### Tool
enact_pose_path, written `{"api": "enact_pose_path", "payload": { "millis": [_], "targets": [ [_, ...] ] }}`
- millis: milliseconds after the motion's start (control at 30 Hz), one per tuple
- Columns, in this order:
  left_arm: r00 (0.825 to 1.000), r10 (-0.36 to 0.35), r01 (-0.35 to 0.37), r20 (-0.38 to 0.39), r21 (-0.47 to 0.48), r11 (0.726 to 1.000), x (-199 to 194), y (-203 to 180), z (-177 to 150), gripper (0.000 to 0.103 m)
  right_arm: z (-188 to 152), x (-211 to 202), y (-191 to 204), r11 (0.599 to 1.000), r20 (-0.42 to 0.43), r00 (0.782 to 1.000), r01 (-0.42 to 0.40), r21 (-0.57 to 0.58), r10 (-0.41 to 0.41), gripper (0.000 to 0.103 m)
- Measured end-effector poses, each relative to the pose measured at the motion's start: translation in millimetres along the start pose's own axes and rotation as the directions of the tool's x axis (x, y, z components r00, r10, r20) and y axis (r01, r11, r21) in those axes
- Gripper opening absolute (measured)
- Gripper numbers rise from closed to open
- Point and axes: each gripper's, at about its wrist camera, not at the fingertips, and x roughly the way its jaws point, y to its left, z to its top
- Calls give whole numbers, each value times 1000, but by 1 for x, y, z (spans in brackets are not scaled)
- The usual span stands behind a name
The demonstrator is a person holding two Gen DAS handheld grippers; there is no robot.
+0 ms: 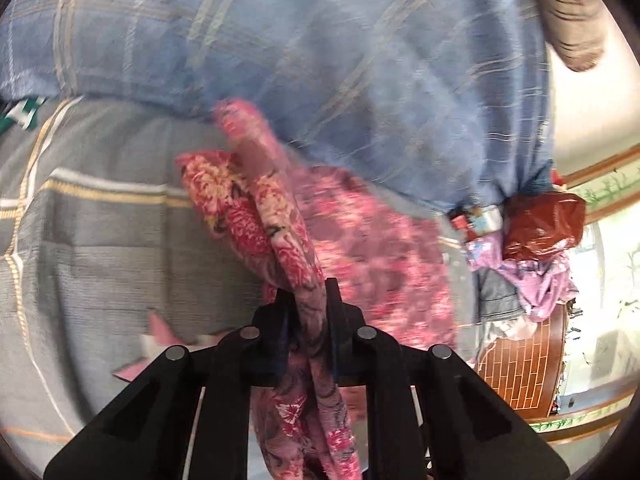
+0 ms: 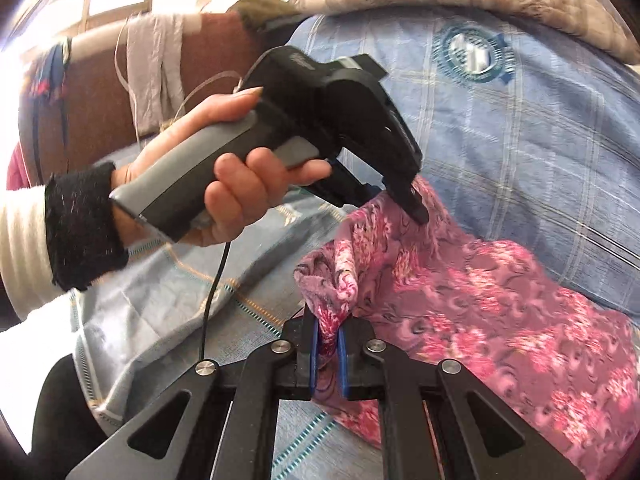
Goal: Fold small clothes
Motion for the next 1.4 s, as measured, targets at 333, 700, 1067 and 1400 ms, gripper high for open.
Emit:
{"api": "enact_pose_path", "payload": {
  "millis": [333,700,1067,1400],
  "targets": [
    [1000,-7,7,1,84,996,39,-103,0,12,-19,-89,-73,977,120,986,91,193,-116,6],
    [967,213,-184,-137,199,963,174,-177,-27,14,-100,-123,-152,883,67,981,131,451,-180,7],
    [853,520,-494,49,395,774,201,-237,-67,49,-164,-107,-200,755,37,997,22,656,-61,30],
    [810,550,-579,203,423,697,170,-261,-82,50,-172,-163,-214,774,103,987,33,633,-126,47]
  ]
}}
